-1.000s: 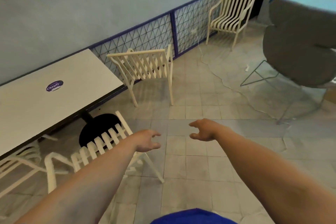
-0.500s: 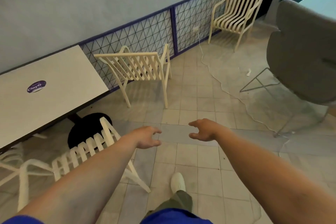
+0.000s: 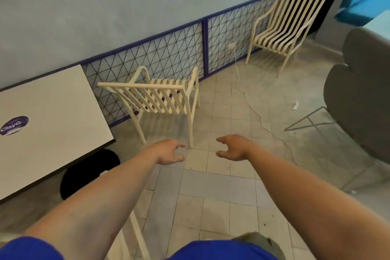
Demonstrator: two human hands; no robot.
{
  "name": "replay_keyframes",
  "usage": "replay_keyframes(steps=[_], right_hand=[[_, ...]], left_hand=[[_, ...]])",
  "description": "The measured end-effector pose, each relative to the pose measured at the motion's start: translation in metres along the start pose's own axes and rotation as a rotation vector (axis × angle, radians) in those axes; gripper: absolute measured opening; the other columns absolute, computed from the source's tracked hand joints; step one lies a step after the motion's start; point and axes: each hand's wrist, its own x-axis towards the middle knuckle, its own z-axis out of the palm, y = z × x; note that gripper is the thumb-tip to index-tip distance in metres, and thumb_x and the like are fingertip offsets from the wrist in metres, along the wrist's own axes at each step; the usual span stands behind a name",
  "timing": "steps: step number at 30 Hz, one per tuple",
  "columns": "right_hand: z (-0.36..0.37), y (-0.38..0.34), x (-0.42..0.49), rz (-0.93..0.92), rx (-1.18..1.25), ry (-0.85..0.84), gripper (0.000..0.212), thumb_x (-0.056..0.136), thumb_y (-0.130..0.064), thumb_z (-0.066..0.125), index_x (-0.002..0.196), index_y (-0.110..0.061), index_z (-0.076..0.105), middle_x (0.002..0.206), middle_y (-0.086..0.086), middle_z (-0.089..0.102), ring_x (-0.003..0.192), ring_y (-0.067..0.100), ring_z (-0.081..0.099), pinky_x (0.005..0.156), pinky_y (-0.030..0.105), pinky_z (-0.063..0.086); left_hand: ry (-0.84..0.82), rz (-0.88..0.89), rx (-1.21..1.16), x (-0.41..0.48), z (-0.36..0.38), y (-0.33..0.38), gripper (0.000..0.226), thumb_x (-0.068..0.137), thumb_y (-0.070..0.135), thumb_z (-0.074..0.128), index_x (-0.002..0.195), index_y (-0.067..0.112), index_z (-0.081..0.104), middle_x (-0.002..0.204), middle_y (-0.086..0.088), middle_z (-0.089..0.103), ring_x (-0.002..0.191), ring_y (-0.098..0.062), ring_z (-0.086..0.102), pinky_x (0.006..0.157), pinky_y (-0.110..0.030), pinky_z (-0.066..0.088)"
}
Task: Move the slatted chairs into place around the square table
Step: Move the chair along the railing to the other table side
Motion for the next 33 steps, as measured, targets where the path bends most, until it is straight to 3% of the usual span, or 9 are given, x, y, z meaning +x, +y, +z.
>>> replay_keyframes(steps=[12,20,26,30,33], right_hand=[[-0.071,0.017,0.162,-0.172,-0.047,-0.100,0.071,0.096,-0.051,0.052,0.155,-0.016,0.030,0.156,0.007,0.039,0.142,0.027,0.037,0.115,0.040,0.032],[-0.133,0.011,0.262,-0.305,-0.083,-0.111,0.073,0.095,-0.053,0.052,0.154,-0.017,0.030,0.153,0.011,0.041,0.138,0.031,0.041,0.111,0.039,0.037],[-0.153,-0.017,0.332,-0.337,-0.064,-0.104,0.072,0.096,-0.048,0.054,0.154,-0.013,0.028,0.150,0.015,0.044,0.134,0.032,0.045,0.104,0.037,0.041],[-0.159,-0.044,0.389,-0.304,-0.023,-0.097,0.072,0.094,-0.049,0.056,0.152,-0.014,0.031,0.146,0.013,0.049,0.127,0.032,0.050,0.100,0.039,0.045],[-0.155,-0.067,0.431,-0.255,-0.009,-0.122,0.072,0.093,-0.050,0.057,0.152,-0.016,0.031,0.144,0.011,0.051,0.125,0.030,0.051,0.100,0.039,0.045]], left_hand=[[-0.030,-0.167,-0.119,0.099,-0.064,-0.042,0.064,0.098,0.041,0.061,0.154,0.022,0.037,0.155,-0.006,0.043,0.141,-0.022,0.041,0.112,-0.032,0.032],[0.043,-0.348,-0.196,0.144,-0.123,-0.090,0.064,0.094,0.042,0.064,0.152,0.028,0.041,0.154,-0.006,0.044,0.141,-0.023,0.042,0.115,-0.039,0.034],[0.064,-0.376,-0.125,0.185,-0.169,-0.151,0.064,0.095,0.044,0.063,0.153,0.029,0.039,0.158,-0.004,0.037,0.145,-0.025,0.032,0.113,-0.040,0.031],[0.082,-0.350,-0.118,0.226,-0.201,-0.211,0.071,0.091,0.046,0.065,0.154,0.035,0.034,0.157,-0.003,0.040,0.139,-0.025,0.042,0.110,-0.044,0.040],[0.086,-0.328,-0.130,0.260,-0.224,-0.255,0.072,0.093,0.038,0.066,0.156,0.027,0.033,0.154,-0.004,0.043,0.136,-0.024,0.045,0.108,-0.041,0.041]])
